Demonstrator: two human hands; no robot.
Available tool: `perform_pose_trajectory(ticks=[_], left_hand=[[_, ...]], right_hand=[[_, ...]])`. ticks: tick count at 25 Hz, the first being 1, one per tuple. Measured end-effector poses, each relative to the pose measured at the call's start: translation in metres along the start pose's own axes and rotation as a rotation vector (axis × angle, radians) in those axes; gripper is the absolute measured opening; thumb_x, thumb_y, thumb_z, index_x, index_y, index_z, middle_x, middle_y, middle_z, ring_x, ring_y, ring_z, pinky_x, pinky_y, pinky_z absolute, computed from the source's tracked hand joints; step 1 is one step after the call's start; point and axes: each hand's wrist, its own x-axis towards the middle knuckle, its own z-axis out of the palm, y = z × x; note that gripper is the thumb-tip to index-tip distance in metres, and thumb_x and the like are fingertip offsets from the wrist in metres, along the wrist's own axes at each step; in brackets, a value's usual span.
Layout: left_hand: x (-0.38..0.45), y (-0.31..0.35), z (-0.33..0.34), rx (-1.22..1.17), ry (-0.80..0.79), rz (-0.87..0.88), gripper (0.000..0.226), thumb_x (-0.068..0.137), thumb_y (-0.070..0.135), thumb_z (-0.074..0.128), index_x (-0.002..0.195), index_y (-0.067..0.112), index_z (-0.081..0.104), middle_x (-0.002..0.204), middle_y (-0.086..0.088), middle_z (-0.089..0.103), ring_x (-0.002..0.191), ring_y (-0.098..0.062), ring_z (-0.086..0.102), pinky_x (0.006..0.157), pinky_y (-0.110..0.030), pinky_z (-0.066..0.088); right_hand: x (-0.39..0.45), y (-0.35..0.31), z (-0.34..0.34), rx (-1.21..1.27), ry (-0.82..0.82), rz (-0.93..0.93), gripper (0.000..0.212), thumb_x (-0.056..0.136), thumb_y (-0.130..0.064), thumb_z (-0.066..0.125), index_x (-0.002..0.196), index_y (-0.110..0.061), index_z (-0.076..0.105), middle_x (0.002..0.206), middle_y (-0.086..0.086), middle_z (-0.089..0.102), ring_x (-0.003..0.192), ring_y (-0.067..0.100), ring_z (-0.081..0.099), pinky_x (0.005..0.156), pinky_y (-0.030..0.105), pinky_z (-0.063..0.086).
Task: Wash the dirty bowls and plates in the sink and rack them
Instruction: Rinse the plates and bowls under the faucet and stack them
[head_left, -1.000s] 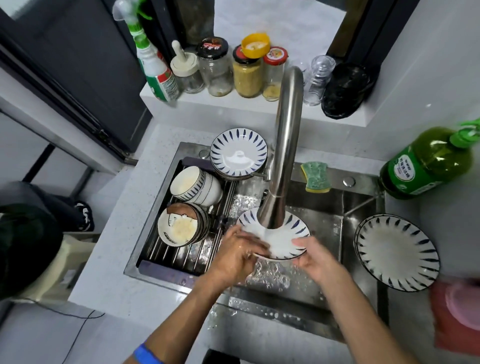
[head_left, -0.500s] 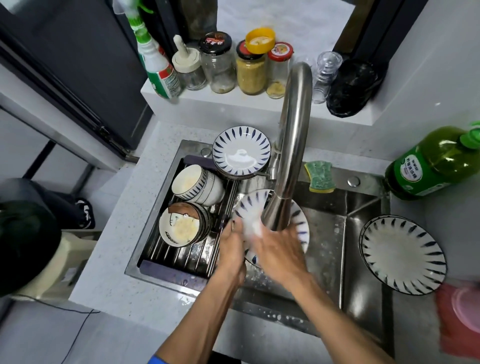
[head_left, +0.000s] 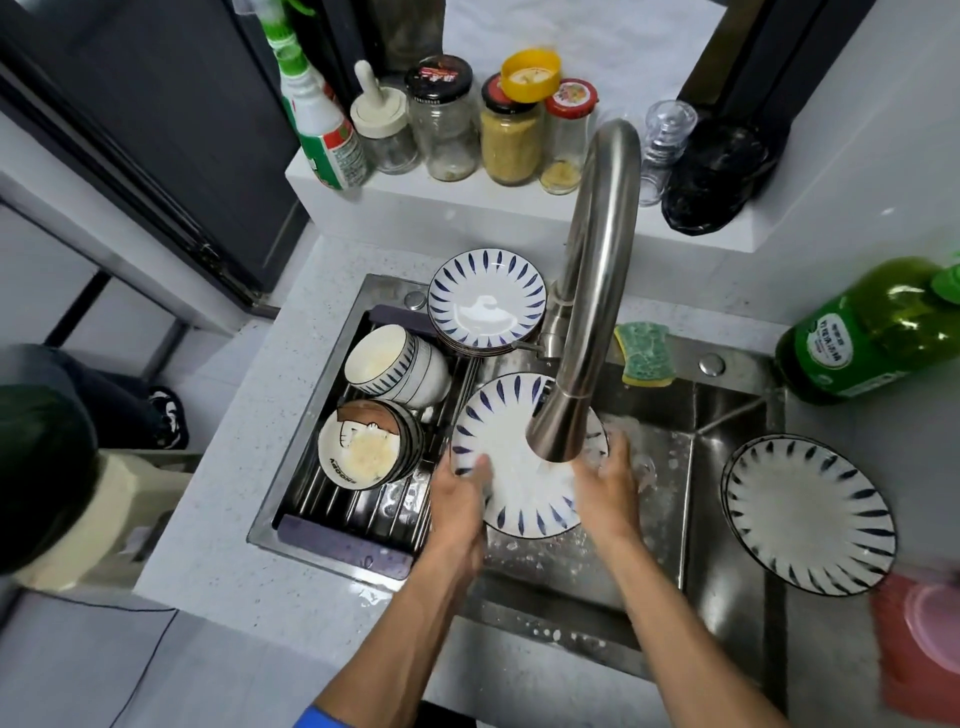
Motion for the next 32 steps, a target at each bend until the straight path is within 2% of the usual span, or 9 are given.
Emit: perform_pose_trajectory(ticks=[4, 8, 10, 14, 18, 21, 23, 26, 32], left_hand=[[-0.022, -0.053, 0.014, -0.145, -0.005, -0.177, 0.047, 0.094, 0.017, 0.064, 0.138, 0.016, 0.046, 0.124, -0.008, 0.066, 0.111, -0.027, 0.066, 0.099, -0.048, 0.052], [0.009, 0.001, 0.024, 0.616, 0.136, 0.123, 0.031, 0.097, 0.027, 0.06, 0.12, 0.008, 0.059, 0.095, -0.003, 0.067, 0.077, -0.013, 0.06, 0.071, -0.022, 0.049], [0.011, 0.022, 0.038, 0.957, -0.075, 0.254, 0.037, 0.095, 0.011, 0.06, 0.13, 0.011, 0.052, 0.115, -0.006, 0.066, 0.091, -0.019, 0.06, 0.081, -0.025, 0.049], [0.002, 0.027, 0.059, 0.805, -0.521, 0.246, 0.039, 0.088, 0.012, 0.071, 0.125, 0.013, 0.056, 0.111, 0.003, 0.064, 0.091, -0.007, 0.067, 0.083, -0.023, 0.056], [0.034, 0.037, 0.043, 0.918, -0.183, 0.199, 0.016, 0.097, 0.025, 0.058, 0.096, 0.009, 0.058, 0.092, -0.01, 0.064, 0.076, -0.022, 0.061, 0.078, -0.037, 0.055], [-0.022, -0.001, 0.027, 0.4, -0.004, 0.233, 0.04, 0.101, 0.033, 0.049, 0.139, 0.019, 0.048, 0.127, -0.005, 0.06, 0.108, -0.021, 0.062, 0.096, -0.034, 0.05], [-0.027, -0.014, 0.015, 0.337, 0.01, 0.17, 0.054, 0.104, 0.021, 0.047, 0.153, 0.02, 0.026, 0.13, 0.004, 0.05, 0.108, -0.01, 0.056, 0.094, -0.024, 0.046], [0.01, 0.011, 0.008, 0.481, -0.168, 0.041, 0.04, 0.103, 0.011, 0.046, 0.143, 0.012, 0.043, 0.124, -0.004, 0.061, 0.091, -0.008, 0.059, 0.085, -0.025, 0.054], [-0.023, -0.011, 0.022, 0.133, 0.065, 0.125, 0.043, 0.106, 0.019, 0.042, 0.149, 0.018, 0.038, 0.14, 0.002, 0.048, 0.132, -0.02, 0.045, 0.113, -0.035, 0.029]], right_hand=[[0.004, -0.004, -0.006, 0.338, 0.055, 0.039, 0.011, 0.095, -0.015, 0.059, 0.088, -0.021, 0.066, 0.091, -0.003, 0.072, 0.083, 0.017, 0.065, 0.074, 0.028, 0.05], [-0.008, -0.005, -0.027, -0.037, 0.037, -0.127, 0.016, 0.099, -0.015, 0.052, 0.102, -0.019, 0.067, 0.093, -0.004, 0.068, 0.088, 0.018, 0.063, 0.07, 0.022, 0.04], [-0.009, -0.003, -0.021, -0.081, 0.022, -0.173, 0.017, 0.099, -0.014, 0.051, 0.103, -0.015, 0.068, 0.095, 0.001, 0.07, 0.089, 0.021, 0.065, 0.072, 0.026, 0.044], [-0.013, 0.003, -0.018, 0.015, 0.096, -0.09, 0.019, 0.099, -0.012, 0.051, 0.095, -0.021, 0.068, 0.088, 0.0, 0.07, 0.085, 0.02, 0.065, 0.07, 0.029, 0.048], [-0.017, 0.018, -0.015, 0.554, 0.25, 0.102, 0.02, 0.099, -0.011, 0.052, 0.093, -0.022, 0.067, 0.1, 0.001, 0.072, 0.086, 0.017, 0.069, 0.082, 0.037, 0.057], [-0.027, 0.018, 0.021, 1.017, 0.19, 0.368, 0.017, 0.096, -0.006, 0.056, 0.106, -0.014, 0.067, 0.104, 0.008, 0.072, 0.081, 0.02, 0.07, 0.068, 0.036, 0.06], [-0.02, 0.014, 0.021, 0.946, 0.069, 0.505, 0.011, 0.094, -0.004, 0.058, 0.101, -0.007, 0.066, 0.093, 0.011, 0.07, 0.073, 0.021, 0.069, 0.057, 0.029, 0.056], [0.003, 0.01, 0.001, 0.753, 0.038, 0.492, 0.014, 0.095, -0.007, 0.058, 0.081, -0.01, 0.06, 0.069, 0.006, 0.066, 0.049, 0.012, 0.064, 0.05, 0.022, 0.052], [-0.008, 0.013, 0.019, 0.462, 0.061, 0.359, 0.032, 0.092, -0.017, 0.062, 0.123, -0.009, 0.06, 0.116, 0.015, 0.067, 0.091, 0.028, 0.063, 0.071, 0.033, 0.05]])
